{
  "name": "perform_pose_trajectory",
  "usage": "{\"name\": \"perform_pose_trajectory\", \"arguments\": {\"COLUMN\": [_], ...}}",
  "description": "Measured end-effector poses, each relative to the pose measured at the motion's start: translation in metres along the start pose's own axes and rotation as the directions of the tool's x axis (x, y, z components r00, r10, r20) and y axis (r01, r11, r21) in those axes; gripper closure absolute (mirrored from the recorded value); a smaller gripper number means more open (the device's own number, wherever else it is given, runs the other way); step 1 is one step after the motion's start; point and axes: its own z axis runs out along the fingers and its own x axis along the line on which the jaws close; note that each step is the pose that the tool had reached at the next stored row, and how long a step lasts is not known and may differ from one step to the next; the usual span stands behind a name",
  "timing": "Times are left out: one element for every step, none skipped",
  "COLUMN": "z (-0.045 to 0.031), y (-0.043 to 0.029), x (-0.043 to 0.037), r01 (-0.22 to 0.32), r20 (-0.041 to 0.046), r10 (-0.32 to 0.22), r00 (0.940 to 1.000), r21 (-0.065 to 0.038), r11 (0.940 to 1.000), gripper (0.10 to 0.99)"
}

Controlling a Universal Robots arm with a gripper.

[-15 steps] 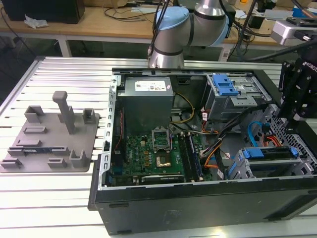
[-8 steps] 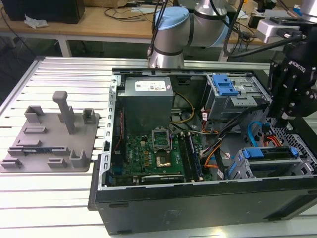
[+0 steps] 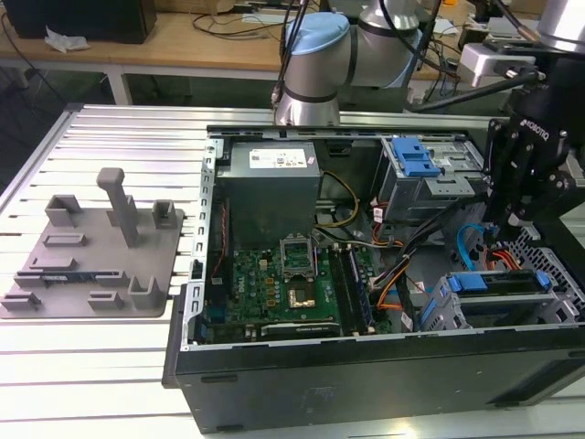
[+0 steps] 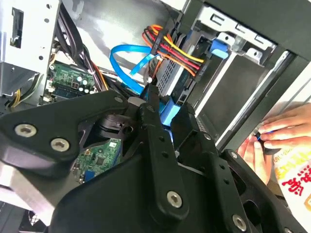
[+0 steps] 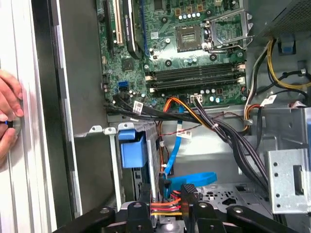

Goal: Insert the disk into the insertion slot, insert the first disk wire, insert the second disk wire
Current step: 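Insert the second disk wire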

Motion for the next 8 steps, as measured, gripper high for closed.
{"name": "perform_pose_trajectory", "arguments": {"z": [0.0003, 0.0003, 0.0003, 0.0003, 0.0005, 0.0009, 0.0013, 0.0017], "y": [0.0002, 0.0003, 0.0004, 0.0005, 0.0006, 0.0006, 0.0007, 0.0007], "x": [-0.0004, -0.0009, -0.0020, -0.0032, -0.0039, -0.0046, -0.0054, -0.0062], "r01": [-0.001, -0.002, -0.002, -0.003, -0.004, -0.004, -0.004, -0.005], "r20": [-0.0039, -0.0068, -0.0113, -0.0254, -0.0344, -0.0436, -0.0539, -0.0617], "r10": [0.001, 0.002, 0.002, 0.003, 0.004, 0.004, 0.004, 0.005], "r00": [1.0000, 1.0000, 0.9999, 0.9997, 0.9994, 0.9990, 0.9985, 0.9981], "r21": [0.000, 0.000, 0.000, 0.001, 0.002, 0.002, 0.003, 0.003], "r11": [1.0000, 1.0000, 1.0000, 1.0000, 1.0000, 1.0000, 1.0000, 1.0000], "gripper": [0.706, 0.718, 0.718, 0.792, 0.792, 0.792, 0.792, 0.792]}}
